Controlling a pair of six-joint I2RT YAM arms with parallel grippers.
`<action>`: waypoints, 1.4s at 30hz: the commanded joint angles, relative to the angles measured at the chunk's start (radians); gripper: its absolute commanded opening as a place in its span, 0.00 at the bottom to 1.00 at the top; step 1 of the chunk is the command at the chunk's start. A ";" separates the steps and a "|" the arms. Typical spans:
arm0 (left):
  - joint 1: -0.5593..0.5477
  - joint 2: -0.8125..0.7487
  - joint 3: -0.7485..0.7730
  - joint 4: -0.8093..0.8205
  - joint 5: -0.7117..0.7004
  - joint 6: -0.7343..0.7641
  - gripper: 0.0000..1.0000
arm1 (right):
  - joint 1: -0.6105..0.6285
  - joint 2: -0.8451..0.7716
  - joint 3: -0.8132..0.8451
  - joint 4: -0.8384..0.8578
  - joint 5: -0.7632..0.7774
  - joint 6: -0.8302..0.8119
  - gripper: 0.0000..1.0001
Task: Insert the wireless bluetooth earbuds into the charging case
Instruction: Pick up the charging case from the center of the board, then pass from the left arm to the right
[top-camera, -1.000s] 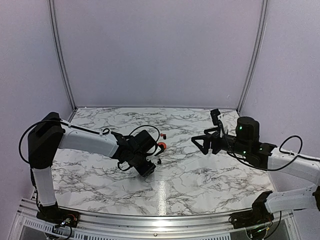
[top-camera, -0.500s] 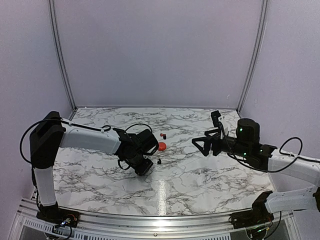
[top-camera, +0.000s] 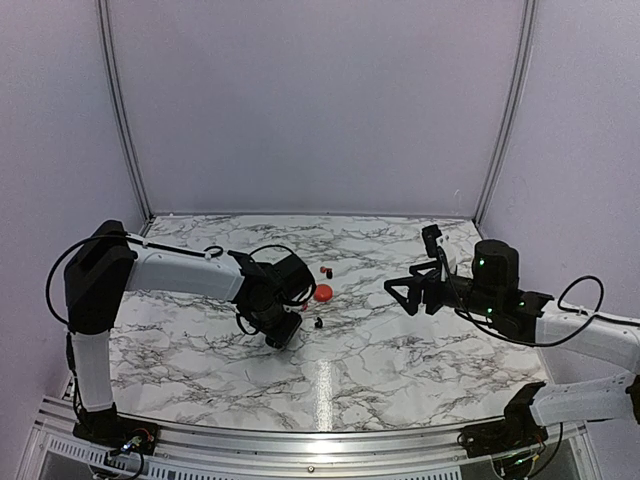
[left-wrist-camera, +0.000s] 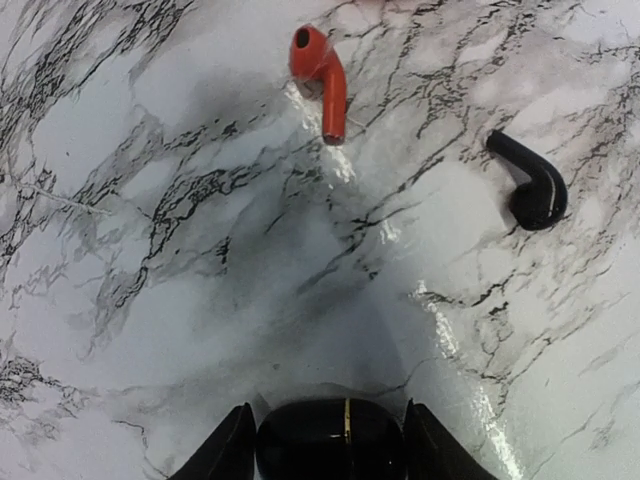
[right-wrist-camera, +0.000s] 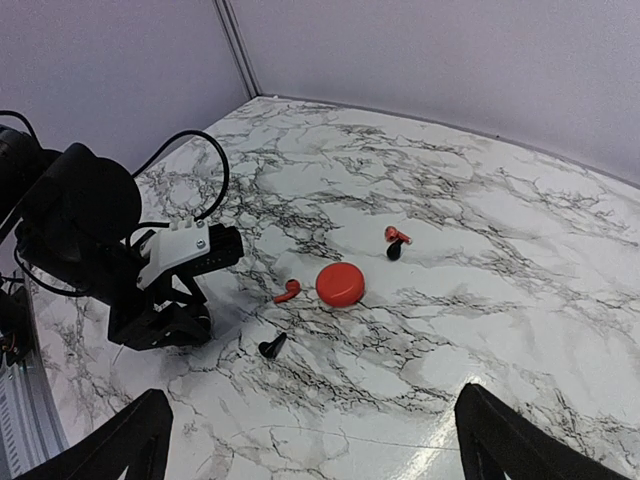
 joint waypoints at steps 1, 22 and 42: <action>0.019 0.010 0.015 -0.069 -0.001 -0.042 0.54 | -0.008 -0.019 0.001 0.020 -0.004 0.007 0.99; 0.022 -0.135 -0.009 0.021 -0.003 -0.171 0.37 | 0.000 -0.016 -0.001 0.042 0.017 0.007 0.98; -0.038 -0.678 -0.432 0.933 -0.081 -0.743 0.39 | 0.451 0.154 0.107 0.375 0.537 -0.105 0.83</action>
